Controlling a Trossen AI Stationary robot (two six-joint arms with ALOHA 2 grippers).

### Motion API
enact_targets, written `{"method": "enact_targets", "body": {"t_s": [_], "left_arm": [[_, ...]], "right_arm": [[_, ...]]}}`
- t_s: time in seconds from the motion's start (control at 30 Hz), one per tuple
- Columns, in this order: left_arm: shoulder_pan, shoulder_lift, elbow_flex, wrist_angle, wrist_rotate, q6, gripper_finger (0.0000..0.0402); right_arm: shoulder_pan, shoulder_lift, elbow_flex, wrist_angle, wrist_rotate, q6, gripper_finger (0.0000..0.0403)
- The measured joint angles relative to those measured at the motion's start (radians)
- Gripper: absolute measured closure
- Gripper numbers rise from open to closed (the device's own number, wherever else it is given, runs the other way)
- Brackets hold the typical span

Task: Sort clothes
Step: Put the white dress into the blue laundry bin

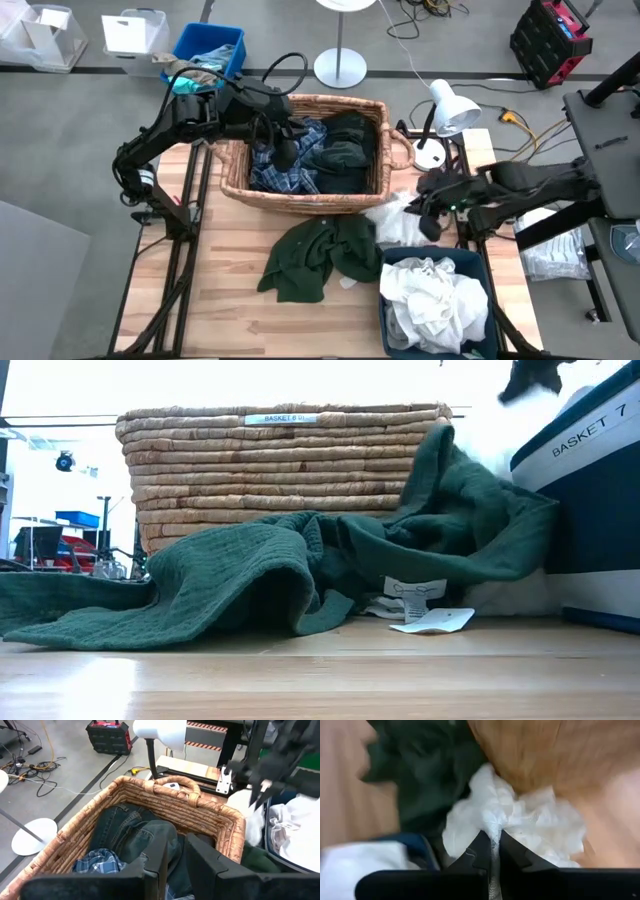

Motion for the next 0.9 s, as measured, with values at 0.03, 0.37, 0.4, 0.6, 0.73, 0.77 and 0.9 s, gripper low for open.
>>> {"method": "enact_targets", "body": {"t_s": [0.03, 0.37, 0.4, 0.6, 0.73, 0.77, 0.9], "left_arm": [[0.0, 0.0, -0.005, 0.0, 0.0, 0.0, 0.0353], [0.0, 0.0, -0.027, 0.009, 0.0, 0.0, 0.0353], [0.0, 0.0, -0.027, 0.016, 0.0, 0.0, 0.0353], [0.0, 0.0, -0.027, 0.047, 0.0, 0.003, 0.0353], [0.0, 0.0, -0.027, 0.059, -0.001, 0.003, 0.0353], [0.001, 0.0, -0.027, 0.059, -0.001, 0.004, 0.0353], [0.001, 0.0, -0.027, 0.063, -0.002, 0.021, 0.0353]], "right_arm": [[0.0, -0.01, 0.024, -0.001, 0.0, -0.001, 0.0393], [0.006, -0.055, 0.274, 0.012, -0.09, -0.045, 0.0394], [0.011, -0.058, 0.297, 0.019, -0.101, -0.053, 0.0394], [0.05, -0.058, 0.422, 0.117, -0.134, -0.09, 0.0394], [0.085, -0.048, 0.501, 0.186, -0.207, -0.081, 0.0394], [0.093, -0.043, 0.521, 0.194, -0.231, -0.068, 0.0394], [0.131, -0.002, 0.592, 0.255, -0.321, -0.038, 0.0394]]}}
